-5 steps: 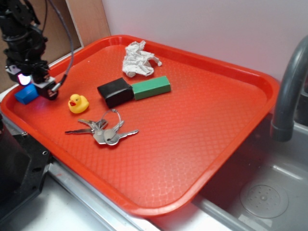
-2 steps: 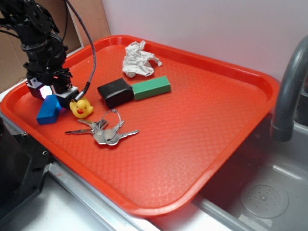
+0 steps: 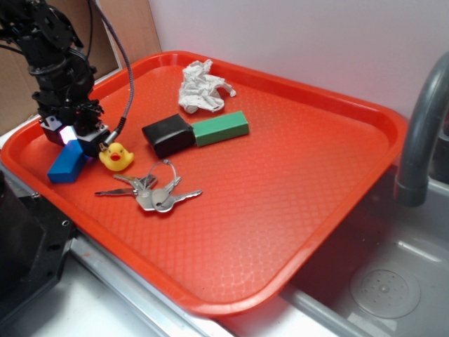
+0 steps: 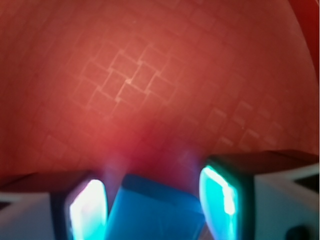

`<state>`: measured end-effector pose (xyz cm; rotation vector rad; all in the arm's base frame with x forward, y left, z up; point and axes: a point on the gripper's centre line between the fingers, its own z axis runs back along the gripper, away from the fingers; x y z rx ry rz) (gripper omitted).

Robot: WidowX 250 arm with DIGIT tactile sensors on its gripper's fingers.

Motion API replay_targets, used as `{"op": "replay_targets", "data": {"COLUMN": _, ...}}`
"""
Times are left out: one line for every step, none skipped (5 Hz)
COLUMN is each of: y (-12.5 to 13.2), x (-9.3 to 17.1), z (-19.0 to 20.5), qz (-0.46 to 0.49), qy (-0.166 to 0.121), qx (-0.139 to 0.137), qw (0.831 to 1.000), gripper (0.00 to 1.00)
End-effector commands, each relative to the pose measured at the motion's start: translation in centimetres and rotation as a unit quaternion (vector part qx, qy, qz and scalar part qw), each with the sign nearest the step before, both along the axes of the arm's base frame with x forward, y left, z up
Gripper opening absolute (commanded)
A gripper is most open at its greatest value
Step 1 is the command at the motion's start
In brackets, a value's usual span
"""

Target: Grab the blue block.

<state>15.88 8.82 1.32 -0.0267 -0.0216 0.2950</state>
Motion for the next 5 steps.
{"op": "replay_targets", "data": {"y": -0.5, "x": -0.9, "z": 4.8, "qz": 0.02, "qy": -0.004, "qx": -0.01, "qw": 1.0, "gripper": 0.0}}
{"op": "replay_targets", "data": {"y": 0.1, "x": -0.1, "z": 9.8, "qz": 0.014, "qy": -0.036, "qx": -0.006, "qw": 0.999, "gripper": 0.0}}
{"op": "replay_targets", "data": {"y": 0.0, "x": 1.3, "z": 14.5, "qz": 0.001, "qy": -0.044, "qx": 0.018, "qw": 0.999, "gripper": 0.0}}
{"op": "replay_targets", "data": {"y": -0.7, "x": 3.3, "z": 17.1, "qz": -0.01, "qy": -0.063, "qx": 0.025, "qw": 0.998, "gripper": 0.0}}
{"op": "replay_targets", "data": {"y": -1.1, "x": 3.7, "z": 18.7, "qz": -0.015, "qy": -0.071, "qx": 0.036, "qw": 0.997, "gripper": 0.0}}
